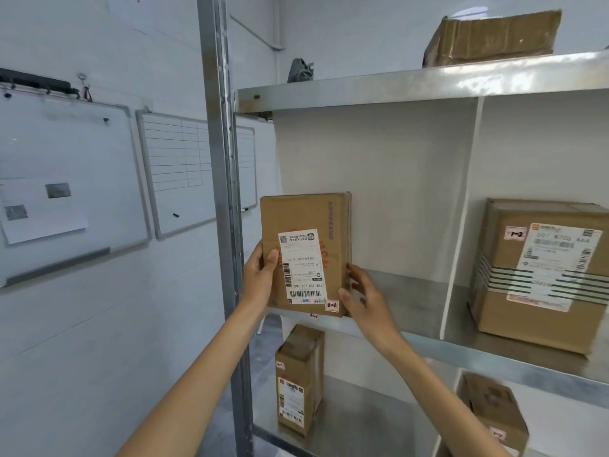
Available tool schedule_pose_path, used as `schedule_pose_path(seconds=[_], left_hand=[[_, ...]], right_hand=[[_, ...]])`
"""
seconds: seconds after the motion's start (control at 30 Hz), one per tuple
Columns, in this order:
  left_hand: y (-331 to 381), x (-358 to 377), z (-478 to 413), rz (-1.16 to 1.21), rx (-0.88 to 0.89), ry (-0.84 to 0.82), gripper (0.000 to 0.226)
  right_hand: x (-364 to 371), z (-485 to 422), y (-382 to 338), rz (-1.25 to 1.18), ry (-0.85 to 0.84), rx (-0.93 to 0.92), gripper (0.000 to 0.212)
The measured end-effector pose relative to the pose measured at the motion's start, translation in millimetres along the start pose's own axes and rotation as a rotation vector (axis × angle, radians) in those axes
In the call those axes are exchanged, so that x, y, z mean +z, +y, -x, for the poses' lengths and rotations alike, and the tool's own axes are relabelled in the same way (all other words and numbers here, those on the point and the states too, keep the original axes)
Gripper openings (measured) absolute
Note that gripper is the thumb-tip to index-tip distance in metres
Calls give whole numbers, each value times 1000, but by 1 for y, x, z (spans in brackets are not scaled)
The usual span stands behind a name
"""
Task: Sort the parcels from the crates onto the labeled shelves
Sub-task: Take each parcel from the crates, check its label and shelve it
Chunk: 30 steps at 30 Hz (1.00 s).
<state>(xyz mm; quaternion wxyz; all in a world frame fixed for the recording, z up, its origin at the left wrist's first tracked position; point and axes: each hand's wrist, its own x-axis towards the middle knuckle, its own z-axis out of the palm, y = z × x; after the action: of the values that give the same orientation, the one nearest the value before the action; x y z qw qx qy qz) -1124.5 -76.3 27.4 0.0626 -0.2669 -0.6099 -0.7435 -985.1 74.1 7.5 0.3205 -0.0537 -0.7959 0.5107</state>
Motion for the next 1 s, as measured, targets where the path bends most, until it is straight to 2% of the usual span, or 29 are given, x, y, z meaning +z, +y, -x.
schedule_pose_path(seconds=[0.33, 0.43, 0.77, 0.87, 0.93, 1.0], left_hand=[[-42, -10, -44, -42, 41, -88, 14], [-48, -10, -56, -39, 44, -103, 19], [-58, -3, -79, -59, 24, -111, 12], [-56, -2, -78, -81, 18, -125, 22], [-56, -1, -74, -95, -10, -121, 20], [-59, -1, -65, -114, -51, -98, 37]], right_hand=[[24, -37, 25, 124, 21, -27, 56], [28, -48, 30, 170, 42, -28, 50], [35, -72, 38, 247, 55, 38, 35], [33, -72, 38, 305, 32, 60, 38], [31, -68, 34, 380, 5, 47, 46], [29, -60, 31, 399, -2, 5, 52]])
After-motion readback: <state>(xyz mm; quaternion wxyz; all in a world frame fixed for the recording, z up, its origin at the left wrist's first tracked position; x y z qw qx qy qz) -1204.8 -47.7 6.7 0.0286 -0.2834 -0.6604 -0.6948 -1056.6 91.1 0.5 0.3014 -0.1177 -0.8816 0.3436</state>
